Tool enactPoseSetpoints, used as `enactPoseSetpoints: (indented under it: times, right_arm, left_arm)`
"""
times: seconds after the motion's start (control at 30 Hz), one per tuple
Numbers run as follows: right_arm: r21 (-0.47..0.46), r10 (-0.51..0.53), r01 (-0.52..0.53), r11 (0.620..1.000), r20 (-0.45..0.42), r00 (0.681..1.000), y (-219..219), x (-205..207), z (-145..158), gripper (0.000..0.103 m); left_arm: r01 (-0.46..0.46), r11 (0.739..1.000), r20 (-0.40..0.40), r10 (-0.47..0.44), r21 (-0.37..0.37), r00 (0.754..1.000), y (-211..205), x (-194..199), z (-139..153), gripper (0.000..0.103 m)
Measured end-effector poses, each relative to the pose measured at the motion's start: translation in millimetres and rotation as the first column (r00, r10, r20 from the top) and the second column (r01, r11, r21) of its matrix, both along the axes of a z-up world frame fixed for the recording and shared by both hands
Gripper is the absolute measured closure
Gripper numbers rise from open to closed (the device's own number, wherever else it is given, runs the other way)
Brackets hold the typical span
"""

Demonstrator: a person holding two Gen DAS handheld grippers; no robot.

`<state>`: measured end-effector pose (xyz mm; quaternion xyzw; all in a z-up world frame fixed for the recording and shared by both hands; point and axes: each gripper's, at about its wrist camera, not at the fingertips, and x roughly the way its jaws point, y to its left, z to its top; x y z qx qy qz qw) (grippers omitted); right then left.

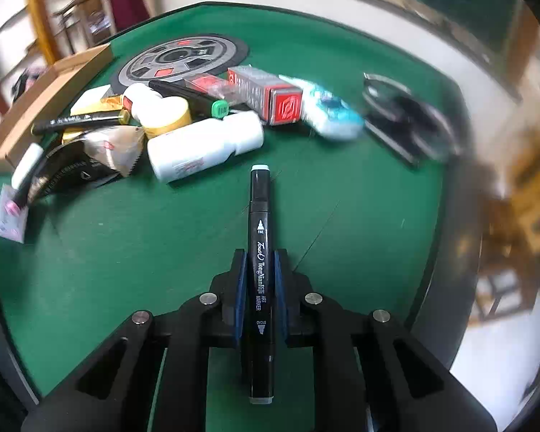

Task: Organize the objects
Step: 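Reach the right tool to the long black marker and close on it, then grasp the small white barcode box with the left tool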

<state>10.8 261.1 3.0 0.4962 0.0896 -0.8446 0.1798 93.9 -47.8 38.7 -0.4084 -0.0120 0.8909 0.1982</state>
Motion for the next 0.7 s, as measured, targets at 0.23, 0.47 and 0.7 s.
enactPoseSetpoints:
  times: [0.23, 0.47, 0.7]
  right_arm:
    - [-0.143, -0.087, 0.099, 0.985, 0.087, 0.992, -17.6, 24.5, 7.2, 0.091]
    - [-0.153, -0.077, 0.086, 0.984, 0.066, 0.995, -29.0, 27.0, 0.4, 0.091]
    - [-0.15, -0.063, 0.069, 0.986, 0.045, 0.997, -34.0, 27.9, 0.1, 0.091]
  left_arm:
    - [0.021, 1.0, 0.031, -0.021, -0.003, 0.999, 12.0, 0.6, 2.9, 0.018]
    - [-0.033, 0.999, 0.084, 0.036, -0.036, 0.996, 22.5, -10.4, -7.9, 0.054]
    - [-0.034, 0.998, 0.106, 0.04, -0.06, 0.994, 34.8, -15.2, -12.6, 0.055]
